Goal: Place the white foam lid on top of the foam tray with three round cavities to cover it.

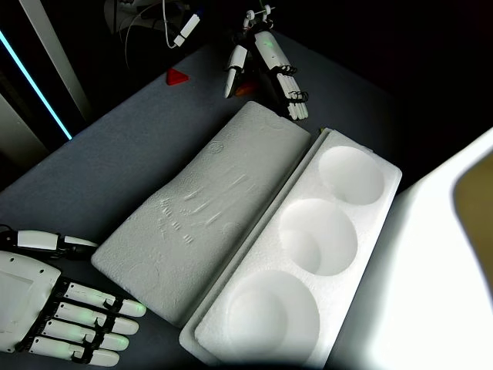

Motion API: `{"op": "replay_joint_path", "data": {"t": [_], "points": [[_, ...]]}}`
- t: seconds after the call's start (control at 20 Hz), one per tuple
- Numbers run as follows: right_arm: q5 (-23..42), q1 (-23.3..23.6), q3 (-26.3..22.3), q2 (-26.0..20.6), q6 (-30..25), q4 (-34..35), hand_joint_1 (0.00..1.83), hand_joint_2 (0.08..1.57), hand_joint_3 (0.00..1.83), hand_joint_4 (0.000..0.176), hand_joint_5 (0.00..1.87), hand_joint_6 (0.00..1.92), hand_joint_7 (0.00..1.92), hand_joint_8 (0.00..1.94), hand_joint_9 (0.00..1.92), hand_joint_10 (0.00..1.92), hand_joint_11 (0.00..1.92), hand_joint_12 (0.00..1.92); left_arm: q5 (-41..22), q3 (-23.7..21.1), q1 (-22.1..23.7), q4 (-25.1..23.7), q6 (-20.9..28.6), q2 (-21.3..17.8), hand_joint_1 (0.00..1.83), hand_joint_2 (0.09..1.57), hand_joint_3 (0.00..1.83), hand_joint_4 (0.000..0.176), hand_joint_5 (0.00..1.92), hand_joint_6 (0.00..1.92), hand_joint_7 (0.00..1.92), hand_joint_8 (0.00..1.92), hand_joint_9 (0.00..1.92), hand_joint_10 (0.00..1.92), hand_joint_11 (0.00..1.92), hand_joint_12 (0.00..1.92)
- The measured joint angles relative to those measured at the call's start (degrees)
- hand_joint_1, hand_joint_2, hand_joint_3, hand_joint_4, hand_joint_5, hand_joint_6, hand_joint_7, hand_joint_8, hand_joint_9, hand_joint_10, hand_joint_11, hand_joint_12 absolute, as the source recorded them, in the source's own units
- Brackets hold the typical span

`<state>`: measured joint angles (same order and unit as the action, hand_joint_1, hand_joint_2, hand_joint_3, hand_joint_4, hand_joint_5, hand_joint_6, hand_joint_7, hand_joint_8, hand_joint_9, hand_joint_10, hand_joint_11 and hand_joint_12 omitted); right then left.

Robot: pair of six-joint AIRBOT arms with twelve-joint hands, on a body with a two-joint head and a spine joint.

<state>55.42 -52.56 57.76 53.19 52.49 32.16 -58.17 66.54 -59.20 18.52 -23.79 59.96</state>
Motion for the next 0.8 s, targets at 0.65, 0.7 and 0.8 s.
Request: {"op": "replay_joint_path", "data": {"t": [0.65, 0.7, 0.8], "points": [[4.52, -0.96, -3.32, -2.84, -2.75, -1.20, 0.47, 1.19, 0.01, 0.000, 0.10, 0.02, 0.00, 0.00, 0.00, 0.00, 0.04, 0.02, -5.79, -3.89, -2.60, 0.11, 2.67, -0.96, 0.58, 1.06, 0.01, 0.000, 0.20, 0.03, 0.00, 0.00, 0.00, 0.00, 0.00, 0.00], [4.76, -0.96, -3.76, -2.95, -2.86, -1.01, 0.49, 1.21, 0.01, 0.000, 0.11, 0.02, 0.02, 0.01, 0.03, 0.01, 0.01, 0.47, -6.19, -4.48, -2.99, -0.09, 2.69, -1.51, 0.57, 1.07, 0.01, 0.000, 0.21, 0.03, 0.00, 0.00, 0.00, 0.00, 0.00, 0.00], [5.66, -1.36, -5.14, -3.78, -3.15, -1.25, 0.40, 1.18, 0.00, 0.000, 0.13, 0.01, 0.03, 0.01, 0.07, 0.03, 0.00, 1.27, -7.23, -5.42, -3.26, -0.17, 2.71, -2.45, 0.56, 1.07, 0.01, 0.000, 0.20, 0.02, 0.00, 0.00, 0.00, 0.00, 0.00, 0.00]]}}
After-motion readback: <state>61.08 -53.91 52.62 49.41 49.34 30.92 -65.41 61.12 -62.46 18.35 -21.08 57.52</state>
